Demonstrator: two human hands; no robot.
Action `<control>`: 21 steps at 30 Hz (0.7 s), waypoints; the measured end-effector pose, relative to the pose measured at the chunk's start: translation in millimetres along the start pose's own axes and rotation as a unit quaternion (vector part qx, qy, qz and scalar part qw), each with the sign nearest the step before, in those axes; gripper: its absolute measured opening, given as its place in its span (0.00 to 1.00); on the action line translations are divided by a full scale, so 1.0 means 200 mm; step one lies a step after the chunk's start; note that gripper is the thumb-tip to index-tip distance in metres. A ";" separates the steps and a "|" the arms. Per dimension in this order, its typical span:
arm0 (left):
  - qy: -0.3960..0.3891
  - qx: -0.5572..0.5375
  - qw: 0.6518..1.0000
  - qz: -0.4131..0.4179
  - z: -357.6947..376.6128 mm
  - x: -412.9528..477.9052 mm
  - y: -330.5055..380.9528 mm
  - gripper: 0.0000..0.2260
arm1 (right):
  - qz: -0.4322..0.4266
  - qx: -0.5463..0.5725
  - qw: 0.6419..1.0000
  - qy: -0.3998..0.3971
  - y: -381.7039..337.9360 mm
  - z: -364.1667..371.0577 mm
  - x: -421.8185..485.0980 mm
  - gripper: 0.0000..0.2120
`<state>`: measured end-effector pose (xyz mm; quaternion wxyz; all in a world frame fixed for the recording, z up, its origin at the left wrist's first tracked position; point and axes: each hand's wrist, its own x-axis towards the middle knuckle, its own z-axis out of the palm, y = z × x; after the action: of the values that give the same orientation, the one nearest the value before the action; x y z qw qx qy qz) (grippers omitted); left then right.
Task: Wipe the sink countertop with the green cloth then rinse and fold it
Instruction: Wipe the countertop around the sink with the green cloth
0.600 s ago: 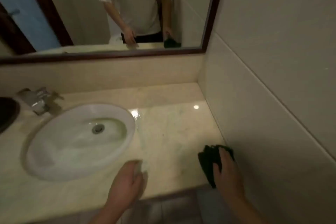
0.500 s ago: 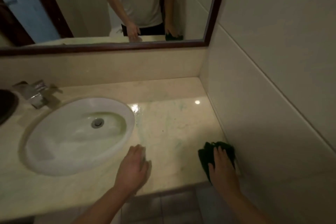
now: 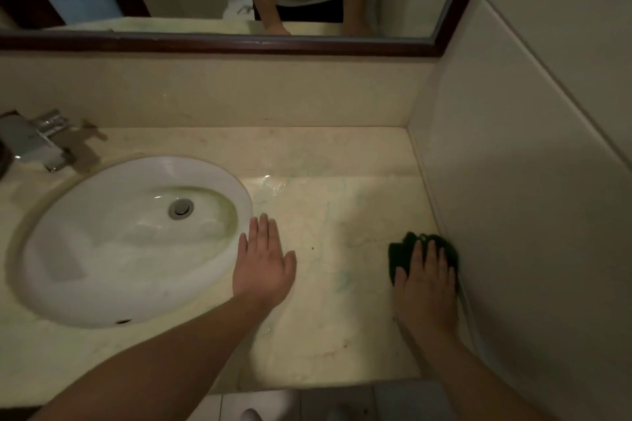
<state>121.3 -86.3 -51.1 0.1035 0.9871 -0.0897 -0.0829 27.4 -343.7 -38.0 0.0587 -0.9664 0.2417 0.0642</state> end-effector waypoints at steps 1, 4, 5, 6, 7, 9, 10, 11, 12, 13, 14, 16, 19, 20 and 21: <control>0.002 0.002 1.000 0.001 0.01 0.00 0.00 0.34 | -0.002 0.002 1.000 -0.004 -0.03 -0.02 0.07 0.31; 0.013 -0.006 1.000 0.009 0.02 0.00 0.00 0.33 | -0.011 0.001 1.000 -0.003 -0.13 -0.05 0.34 0.31; 0.017 -0.009 1.000 0.012 0.02 0.00 0.00 0.32 | -0.013 0.000 1.000 -0.003 -0.17 -0.06 0.45 0.31; 0.019 -0.008 1.000 0.016 0.02 0.01 0.00 0.32 | -0.015 -0.002 1.000 -0.001 -0.22 -0.07 0.56 0.31; 0.022 -0.008 1.000 0.018 0.03 0.01 0.00 0.32 | -0.023 -0.003 1.000 0.003 -0.27 -0.09 0.67 0.31; 0.024 -0.013 1.000 0.015 0.04 0.02 -0.01 0.32 | -0.066 -0.008 0.998 0.015 -0.40 -0.09 0.89 0.30; 0.023 -0.012 1.000 0.016 0.04 0.02 -0.01 0.32 | -0.096 -0.011 0.995 0.013 -0.49 -0.10 0.98 0.30; 0.022 -0.010 1.000 0.017 0.05 0.02 -0.01 0.32 | -0.128 -0.014 0.992 0.003 -0.58 -0.10 1.06 0.30; 0.023 -0.010 1.000 0.016 0.05 0.02 -0.01 0.33 | -0.165 -0.019 0.986 -0.010 -0.69 -0.10 1.14 0.30; 0.027 -0.011 0.999 0.013 0.05 0.02 -0.01 0.33 | -0.207 -0.026 0.978 -0.022 -0.80 -0.10 1.19 0.30; 0.030 -0.012 0.999 0.011 0.06 0.02 -0.01 0.33 | -0.252 -0.037 0.967 -0.032 -0.91 -0.09 1.22 0.30; 0.028 -0.007 0.999 0.016 0.06 0.03 -0.01 0.33 | -0.346 -0.059 0.936 -0.039 -1.05 -0.08 1.16 0.29; 0.012 -0.001 1.000 0.017 0.04 0.03 -0.02 0.33 | -0.435 -0.080 0.897 -0.014 -0.91 -0.04 0.82 0.28; 0.009 0.001 1.000 0.016 0.03 0.03 -0.02 0.32 | -0.447 -0.074 0.891 -0.018 -0.78 -0.02 0.66 0.28; 0.004 0.003 1.000 0.016 0.03 0.02 -0.01 0.32 | -0.450 -0.064 0.890 -0.028 -0.63 0.00 0.50 0.28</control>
<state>125.5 -85.3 -57.4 0.1023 0.9862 -0.1049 -0.0766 174.8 -279.5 -43.2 0.0260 -0.9711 -0.2255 0.0732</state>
